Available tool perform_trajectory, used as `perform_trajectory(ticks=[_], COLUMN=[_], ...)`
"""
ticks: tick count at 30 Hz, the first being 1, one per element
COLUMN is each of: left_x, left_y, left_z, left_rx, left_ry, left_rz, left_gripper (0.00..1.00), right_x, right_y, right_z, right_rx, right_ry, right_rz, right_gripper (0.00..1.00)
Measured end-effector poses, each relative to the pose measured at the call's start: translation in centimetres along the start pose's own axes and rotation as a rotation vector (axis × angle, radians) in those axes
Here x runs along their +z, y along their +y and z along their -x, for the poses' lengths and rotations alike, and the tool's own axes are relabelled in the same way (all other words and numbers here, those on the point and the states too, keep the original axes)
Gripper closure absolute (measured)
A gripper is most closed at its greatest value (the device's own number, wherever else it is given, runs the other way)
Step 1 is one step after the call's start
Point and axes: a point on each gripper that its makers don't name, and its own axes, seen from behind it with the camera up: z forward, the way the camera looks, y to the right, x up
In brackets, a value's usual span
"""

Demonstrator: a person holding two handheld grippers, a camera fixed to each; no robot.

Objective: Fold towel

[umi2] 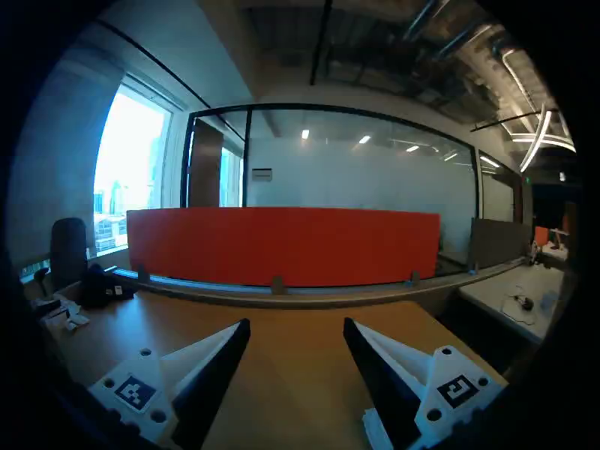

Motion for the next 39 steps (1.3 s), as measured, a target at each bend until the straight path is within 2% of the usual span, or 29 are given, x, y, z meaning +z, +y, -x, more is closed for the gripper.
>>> perform_trajectory(ticks=[9,20,26,39], left_x=[0.0,-0.3,-0.2,-0.3], left_y=[0.7,1.2,0.9,1.0], left_z=[1.8,3.7,3.9,4.0], left_rx=[-0.020,-0.032,-0.049,-0.048], left_ry=[0.025,0.036,0.032,0.032], left_rz=[-0.001,-0.010,-0.019,-0.017], left_gripper=[0.24,0.24,0.24,0.24], right_x=[-0.1,-0.9,-1.0,-0.8], right_y=[-0.8,-0.3,-0.1,0.6], right_z=[1.1,1.9,2.2,2.6], right_rx=[-0.010,0.001,0.001,-0.021], right_ry=[0.010,0.020,0.020,0.027], right_rz=[-0.001,0.007,0.008,-0.003], right_gripper=[0.04,0.04,0.04,0.04])
